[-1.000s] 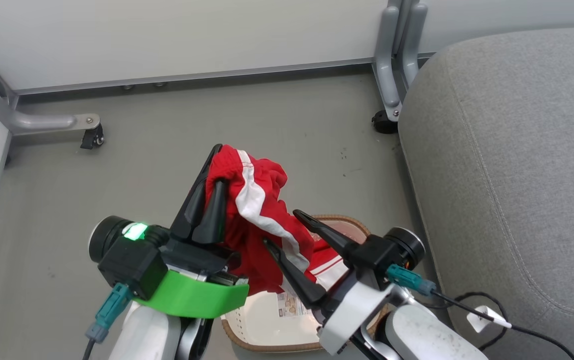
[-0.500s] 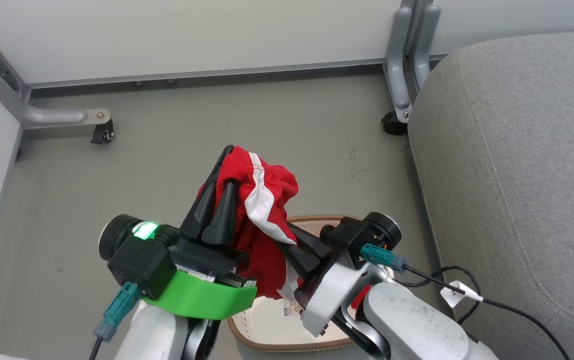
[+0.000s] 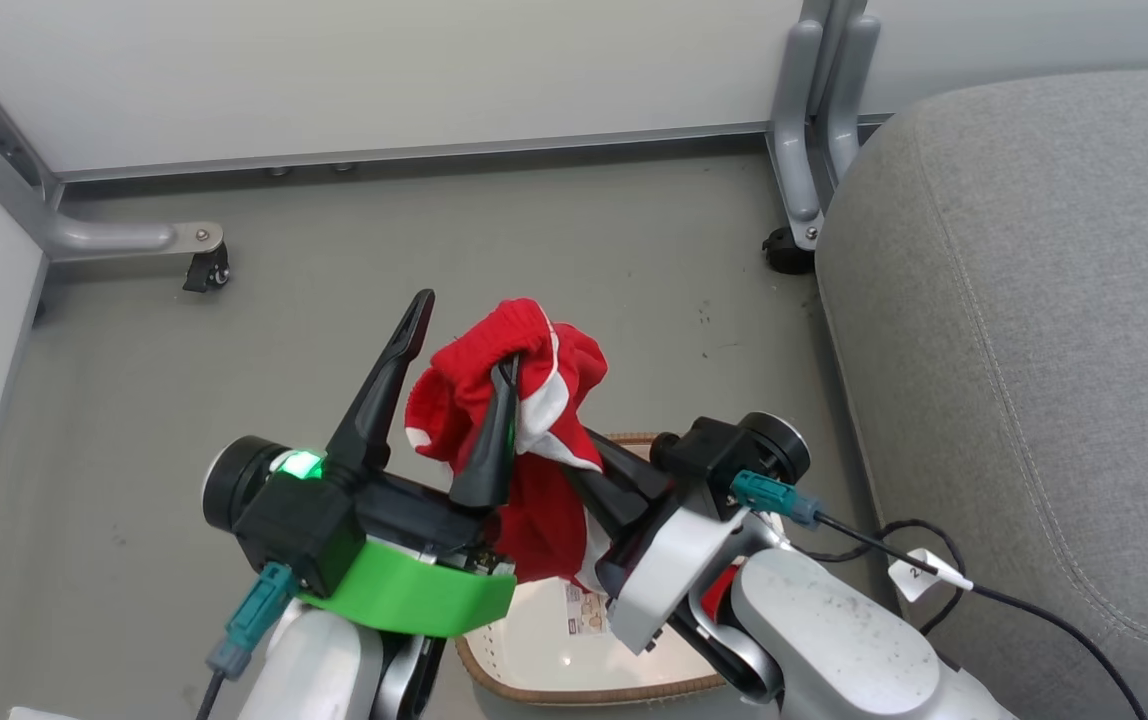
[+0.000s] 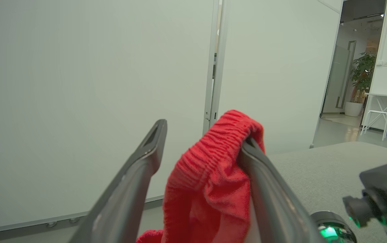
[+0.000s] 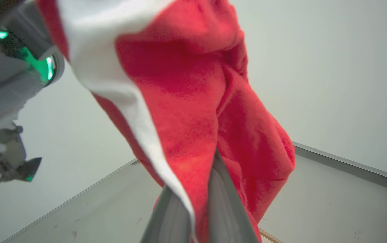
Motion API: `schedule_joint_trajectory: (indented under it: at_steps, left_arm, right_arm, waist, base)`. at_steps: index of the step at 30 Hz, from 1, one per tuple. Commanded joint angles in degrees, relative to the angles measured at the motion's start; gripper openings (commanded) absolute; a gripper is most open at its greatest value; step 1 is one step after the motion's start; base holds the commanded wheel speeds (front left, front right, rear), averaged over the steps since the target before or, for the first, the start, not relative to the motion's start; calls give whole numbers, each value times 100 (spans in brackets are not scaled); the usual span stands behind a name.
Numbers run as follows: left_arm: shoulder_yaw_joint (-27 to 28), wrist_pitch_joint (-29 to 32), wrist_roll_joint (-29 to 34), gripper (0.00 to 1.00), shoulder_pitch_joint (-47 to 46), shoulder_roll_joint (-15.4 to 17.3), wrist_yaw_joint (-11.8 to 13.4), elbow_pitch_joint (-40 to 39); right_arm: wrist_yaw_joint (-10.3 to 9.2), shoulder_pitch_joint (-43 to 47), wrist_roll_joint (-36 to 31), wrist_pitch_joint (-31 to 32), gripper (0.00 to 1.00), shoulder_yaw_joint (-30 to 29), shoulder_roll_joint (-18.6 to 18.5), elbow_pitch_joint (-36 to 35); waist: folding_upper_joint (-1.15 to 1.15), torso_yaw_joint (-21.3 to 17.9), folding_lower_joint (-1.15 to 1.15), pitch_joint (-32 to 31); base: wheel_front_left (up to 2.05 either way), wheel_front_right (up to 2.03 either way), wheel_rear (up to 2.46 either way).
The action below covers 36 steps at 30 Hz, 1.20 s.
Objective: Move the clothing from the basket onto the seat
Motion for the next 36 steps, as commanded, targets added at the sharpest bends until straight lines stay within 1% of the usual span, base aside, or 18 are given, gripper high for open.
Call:
schedule_joint_trajectory:
  at_steps: [1,6,10,17,22,31,36]
  left_arm:
    - [-24,-3,48,100,-25,44,-29,25]
    - [-171,28,246,100,26,247,-75,288]
    - [-396,166,317,100,114,413,-127,469]
    - [-862,440,220,100,357,623,-197,752]
    - [-1100,499,151,100,456,716,-218,917]
    - [-1160,475,58,100,486,825,-202,1058]
    - [-1142,480,48,100,459,854,-144,1051]
  right_arm:
    - [0,-55,23,-42,0,-55,-7,20]
    - [0,-6,-16,-70,0,-231,-34,71]
    - [0,22,-32,-82,0,-360,-53,133]
    - [0,53,-65,-101,0,-529,-63,248]
    - [0,87,-97,-97,0,-624,-68,302]
    - [0,133,-132,-104,0,-764,-72,316]
    - [0,142,-137,-104,0,-847,-47,270]
  waist:
    - [0,14,0,5]
    - [0,29,0,30]
    - [0,20,0,45]
    - [0,18,0,58]
    - [0,32,0,62]
    - [0,42,0,60]
    - [0,-119,0,103]
  base:
    - [0,0,0]
    - [0,0,0]
    - [0,0,0]
    - [0,0,0]
    - [0,0,0]
    - [0,0,0]
    - [0,0,0]
